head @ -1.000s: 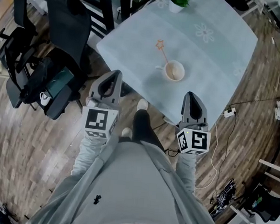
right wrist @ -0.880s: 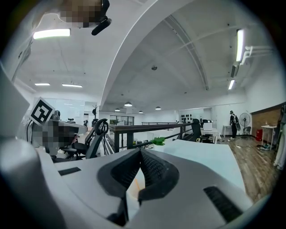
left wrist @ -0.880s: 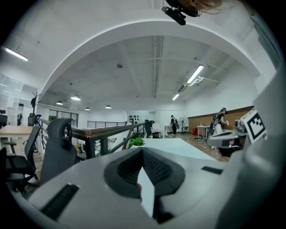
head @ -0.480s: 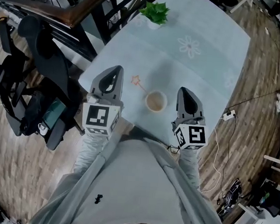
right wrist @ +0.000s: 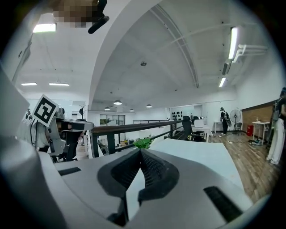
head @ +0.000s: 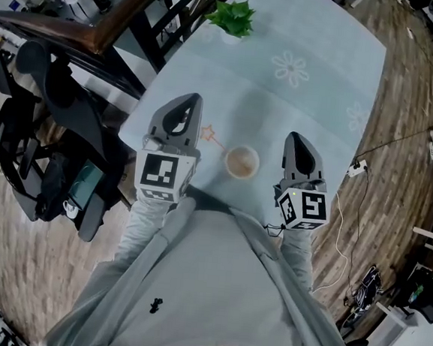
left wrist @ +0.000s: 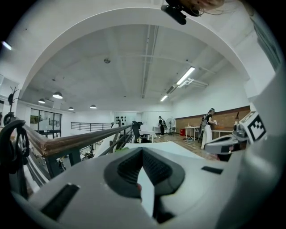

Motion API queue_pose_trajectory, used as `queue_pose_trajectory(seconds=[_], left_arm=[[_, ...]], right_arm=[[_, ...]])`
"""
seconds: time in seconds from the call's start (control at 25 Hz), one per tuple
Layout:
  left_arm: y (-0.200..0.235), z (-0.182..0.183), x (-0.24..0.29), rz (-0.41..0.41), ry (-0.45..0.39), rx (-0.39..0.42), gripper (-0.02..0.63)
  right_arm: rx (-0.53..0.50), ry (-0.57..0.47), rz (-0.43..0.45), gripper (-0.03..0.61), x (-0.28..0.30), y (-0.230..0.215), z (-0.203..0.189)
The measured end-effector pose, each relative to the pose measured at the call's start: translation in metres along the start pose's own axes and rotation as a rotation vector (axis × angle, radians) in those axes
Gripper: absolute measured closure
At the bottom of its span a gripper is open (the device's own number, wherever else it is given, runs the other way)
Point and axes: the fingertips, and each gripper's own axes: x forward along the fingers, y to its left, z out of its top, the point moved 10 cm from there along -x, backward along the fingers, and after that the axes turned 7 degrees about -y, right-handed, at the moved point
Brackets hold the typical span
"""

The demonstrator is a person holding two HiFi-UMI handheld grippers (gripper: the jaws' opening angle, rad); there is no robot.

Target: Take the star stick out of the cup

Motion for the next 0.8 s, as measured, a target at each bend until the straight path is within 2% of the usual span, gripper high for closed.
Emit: queue_pose_trajectory(seconds=[0.16, 0.4, 0.8], left_arm=[[0.008, 0.0, 0.003, -0.032, 0.009, 0.002, 0.595], [0.02, -0.008, -0.002, -0.024, 0.025, -0.026, 0.595], [0.022, -0.029, -0.019, -0.035, 0.013, -0.143, 0.594]], right_arm=[[0.016, 0.003, -0.027, 0.563, -0.001, 0.006, 0.003], [0.024, 0.011, -0.049, 0.563, -0.002, 0.017, -0.002], [0.036, 0.032, -0.074, 0.563, -0.009, 0.027, -0.011]])
